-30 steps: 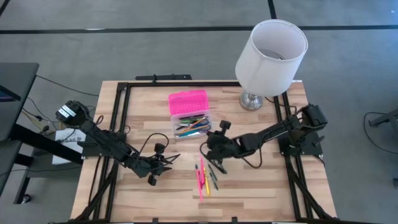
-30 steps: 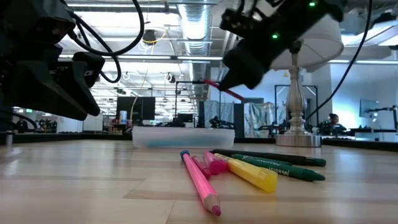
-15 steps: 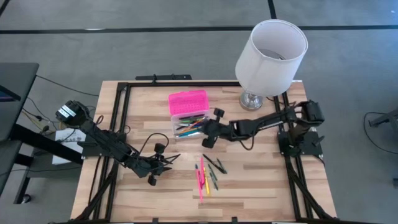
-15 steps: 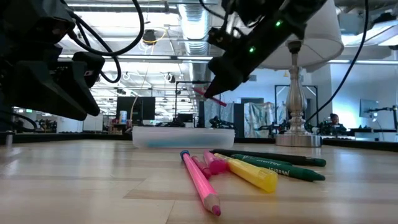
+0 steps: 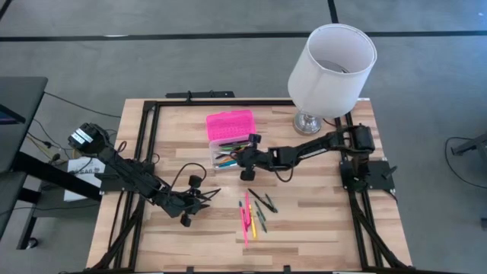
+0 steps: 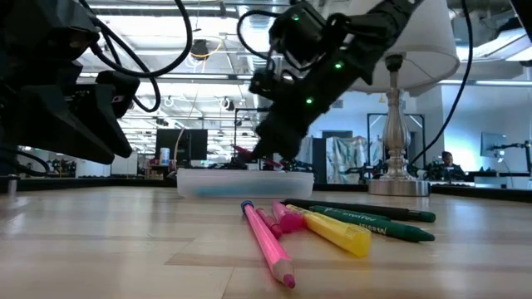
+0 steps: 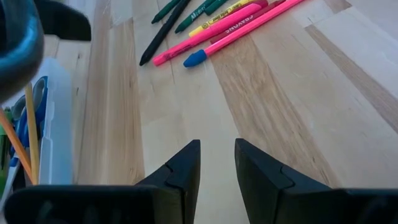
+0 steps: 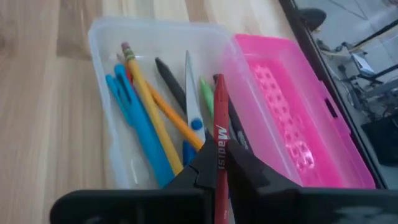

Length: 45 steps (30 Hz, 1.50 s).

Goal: Pick & place school supplies into a supply box
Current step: Put the red crayon into the pink supply box, then put the pink pencil into the pink supply box

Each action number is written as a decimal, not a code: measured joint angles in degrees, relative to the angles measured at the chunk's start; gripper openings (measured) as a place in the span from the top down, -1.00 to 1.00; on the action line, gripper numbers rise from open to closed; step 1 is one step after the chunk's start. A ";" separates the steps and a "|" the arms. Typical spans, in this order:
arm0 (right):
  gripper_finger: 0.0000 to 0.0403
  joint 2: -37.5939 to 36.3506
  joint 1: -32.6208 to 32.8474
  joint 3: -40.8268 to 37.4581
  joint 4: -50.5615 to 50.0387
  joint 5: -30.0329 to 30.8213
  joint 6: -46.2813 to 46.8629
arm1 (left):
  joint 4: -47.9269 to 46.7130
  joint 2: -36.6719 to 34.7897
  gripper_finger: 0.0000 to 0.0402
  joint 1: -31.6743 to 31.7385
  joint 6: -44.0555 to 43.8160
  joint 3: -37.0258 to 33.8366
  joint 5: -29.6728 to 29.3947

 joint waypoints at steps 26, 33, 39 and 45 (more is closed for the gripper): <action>0.52 -6.03 5.15 1.95 -9.66 9.95 6.75 | 2.82 0.00 0.53 0.00 3.19 0.00 3.47; 0.52 -12.34 13.32 1.82 -32.78 15.31 29.58 | 19.06 4.13 0.53 0.00 10.32 0.04 11.18; 0.52 -12.88 23.24 0.74 -37.72 23.49 42.52 | 28.86 13.17 0.53 1.72 17.28 2.53 14.68; 0.52 -12.78 31.09 -2.16 -38.43 28.71 50.61 | 27.65 21.47 0.53 6.16 21.14 10.63 19.60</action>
